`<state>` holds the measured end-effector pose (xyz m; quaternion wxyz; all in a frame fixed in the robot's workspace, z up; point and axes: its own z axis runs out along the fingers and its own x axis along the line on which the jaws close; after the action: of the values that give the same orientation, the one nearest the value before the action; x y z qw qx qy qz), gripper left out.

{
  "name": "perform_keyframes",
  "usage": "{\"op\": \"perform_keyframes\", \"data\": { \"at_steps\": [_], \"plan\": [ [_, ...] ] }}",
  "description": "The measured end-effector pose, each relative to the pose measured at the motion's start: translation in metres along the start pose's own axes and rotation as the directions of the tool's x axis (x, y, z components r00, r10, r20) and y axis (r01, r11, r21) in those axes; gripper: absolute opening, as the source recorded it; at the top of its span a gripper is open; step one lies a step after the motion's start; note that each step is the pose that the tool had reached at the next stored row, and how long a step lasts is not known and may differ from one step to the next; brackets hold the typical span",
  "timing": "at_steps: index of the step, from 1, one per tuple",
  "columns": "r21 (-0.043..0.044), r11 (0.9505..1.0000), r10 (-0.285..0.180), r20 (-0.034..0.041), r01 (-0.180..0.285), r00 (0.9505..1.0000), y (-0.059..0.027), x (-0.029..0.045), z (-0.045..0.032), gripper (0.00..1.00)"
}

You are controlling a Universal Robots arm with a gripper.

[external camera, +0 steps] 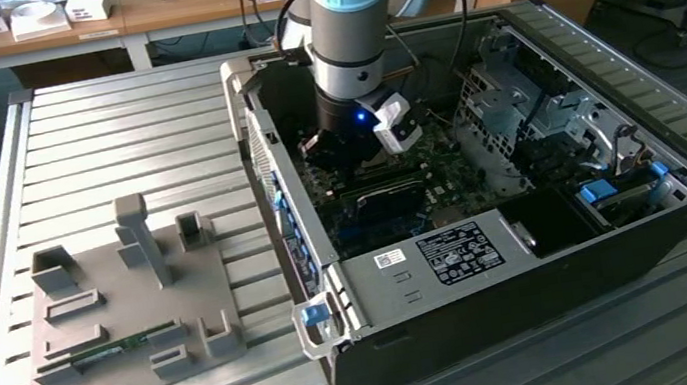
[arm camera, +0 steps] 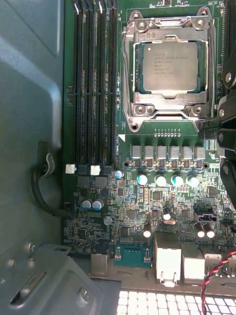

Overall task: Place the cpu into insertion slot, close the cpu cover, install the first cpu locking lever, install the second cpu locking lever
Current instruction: 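Install the second cpu locking lever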

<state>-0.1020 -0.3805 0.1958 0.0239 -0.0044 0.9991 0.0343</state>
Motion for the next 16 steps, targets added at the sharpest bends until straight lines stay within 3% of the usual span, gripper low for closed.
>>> {"op": "perform_keyframes", "data": {
  "at_steps": [6,11,16],
  "plan": [
    [0.0053,1.0000,0.000,0.0001,0.000,1.0000,0.0001,0.0000,0.0002,0.11],
    [0.0306,0.9995,-0.002,-0.0005,0.002,1.0000,-0.0001,0.0000,-0.0001,0.11],
    [0.0310,0.9995,-0.001,-0.0003,0.001,1.0000,0.0000,0.0000,0.0000,0.11]
  ]
}}
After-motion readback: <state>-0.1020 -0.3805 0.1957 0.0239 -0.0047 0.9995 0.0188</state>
